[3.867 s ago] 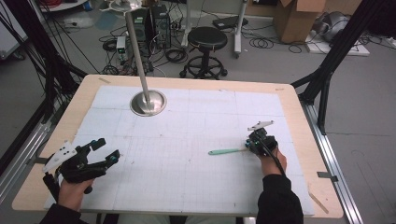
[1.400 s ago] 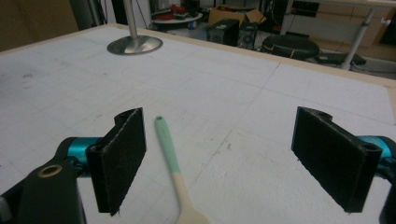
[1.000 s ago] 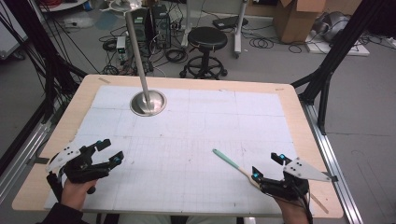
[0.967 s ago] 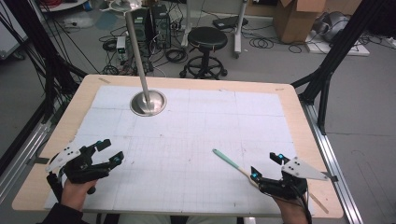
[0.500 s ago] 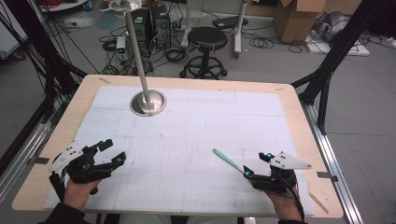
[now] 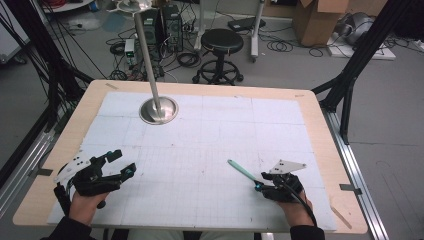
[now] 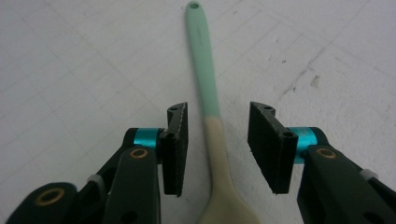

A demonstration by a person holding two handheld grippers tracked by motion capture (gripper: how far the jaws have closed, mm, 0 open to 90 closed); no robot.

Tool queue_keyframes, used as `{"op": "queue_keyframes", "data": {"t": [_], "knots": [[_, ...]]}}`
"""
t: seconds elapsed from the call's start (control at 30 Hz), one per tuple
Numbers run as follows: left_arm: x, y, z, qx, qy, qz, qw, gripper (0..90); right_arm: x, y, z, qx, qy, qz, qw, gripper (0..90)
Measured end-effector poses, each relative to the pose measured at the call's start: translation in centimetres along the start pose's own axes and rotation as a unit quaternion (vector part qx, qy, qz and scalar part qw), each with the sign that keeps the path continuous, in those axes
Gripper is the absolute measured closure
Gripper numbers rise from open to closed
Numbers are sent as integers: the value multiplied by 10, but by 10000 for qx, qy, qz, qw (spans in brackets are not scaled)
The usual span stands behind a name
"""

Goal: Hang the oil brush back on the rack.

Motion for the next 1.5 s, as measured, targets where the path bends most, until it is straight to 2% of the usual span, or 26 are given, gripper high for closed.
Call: {"op": "queue_keyframes", "data": {"t": [0.2, 0.4, 0.5, 0.53, 1.03, 1.13, 1.3, 1.5], "knots": [[1, 0, 0, -6, -18, -13, 10000, 195, 3, 3, -8, -57, -201, 22, 9998, 638], [1, 1, 0, 13, -32, 2, 10000, 196, 1, 2, -9, -96, -217, 95, 9997, 690], [1, 1, -1, 7, -40, -5, 10000, 197, 1, 0, -9, -211, -252, 50, 9994, 779], [1, 1, -1, 9, -39, -5, 10000, 197, 1, -1, -9, -182, -285, 70, 9994, 798], [2, 2, -1, 34, -55, -17, 10000, 206, 0, -2, -9, -61, -464, -119, 9988, 819], [2, 2, -1, 41, -55, -18, 10000, 206, 0, -2, -9, -110, -448, -215, 9987, 822], [2, 2, -1, 59, -57, -23, 10000, 209, -1, -2, -8, -123, -392, -229, 9989, 822], [2, 2, 0, 67, -53, -51, 10000, 220, -7, -8, -6, -305, -252, -275, 9988, 823]]}}
Point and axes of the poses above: each handheld gripper's, and its own axes: z roughly backward along the jaws, x roughly out of its underside, y roughly to its right, the point moved 10 cm from there along -z, roughly forward along the jaws, and after that the axes turned 12 degrees about -y, right-handed, at the moved point
